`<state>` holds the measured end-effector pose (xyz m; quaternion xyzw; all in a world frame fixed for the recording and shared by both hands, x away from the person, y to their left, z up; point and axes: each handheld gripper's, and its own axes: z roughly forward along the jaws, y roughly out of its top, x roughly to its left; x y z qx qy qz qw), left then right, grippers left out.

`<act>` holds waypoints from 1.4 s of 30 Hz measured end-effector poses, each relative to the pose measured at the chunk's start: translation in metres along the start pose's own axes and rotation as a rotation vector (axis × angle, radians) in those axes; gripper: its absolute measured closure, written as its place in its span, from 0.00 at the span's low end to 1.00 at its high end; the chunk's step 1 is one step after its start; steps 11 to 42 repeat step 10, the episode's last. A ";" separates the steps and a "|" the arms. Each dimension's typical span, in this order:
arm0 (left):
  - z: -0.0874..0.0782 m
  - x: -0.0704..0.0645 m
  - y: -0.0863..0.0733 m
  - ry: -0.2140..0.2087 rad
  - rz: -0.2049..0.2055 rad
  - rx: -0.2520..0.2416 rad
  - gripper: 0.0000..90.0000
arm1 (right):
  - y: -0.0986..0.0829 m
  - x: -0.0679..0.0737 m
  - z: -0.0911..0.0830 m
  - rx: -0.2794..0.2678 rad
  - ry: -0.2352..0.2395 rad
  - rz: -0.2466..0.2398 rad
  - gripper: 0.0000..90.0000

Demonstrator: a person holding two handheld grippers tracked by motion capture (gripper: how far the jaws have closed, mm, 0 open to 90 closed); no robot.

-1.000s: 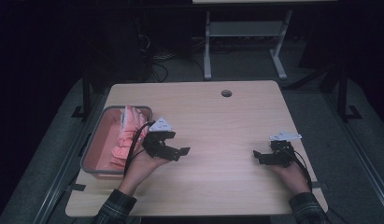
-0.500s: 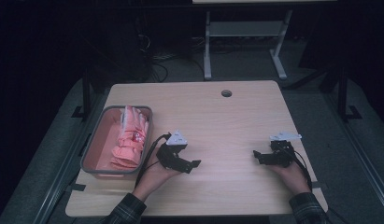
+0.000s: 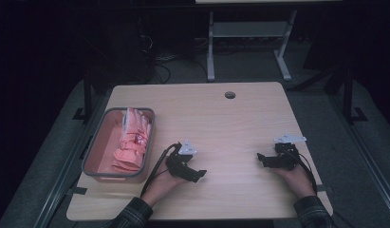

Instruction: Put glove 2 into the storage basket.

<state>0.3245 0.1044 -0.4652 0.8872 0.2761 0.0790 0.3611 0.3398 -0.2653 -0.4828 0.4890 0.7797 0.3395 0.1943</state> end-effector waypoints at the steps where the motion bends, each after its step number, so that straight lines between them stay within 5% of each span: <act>1: 0.000 0.000 0.000 0.000 0.000 0.000 0.15 | 0.000 0.000 0.000 0.000 0.000 0.003 0.13; 42: 0.005 -0.003 -0.005 0.018 0.023 0.013 0.14 | 0.000 0.000 0.000 0.000 0.001 0.001 0.13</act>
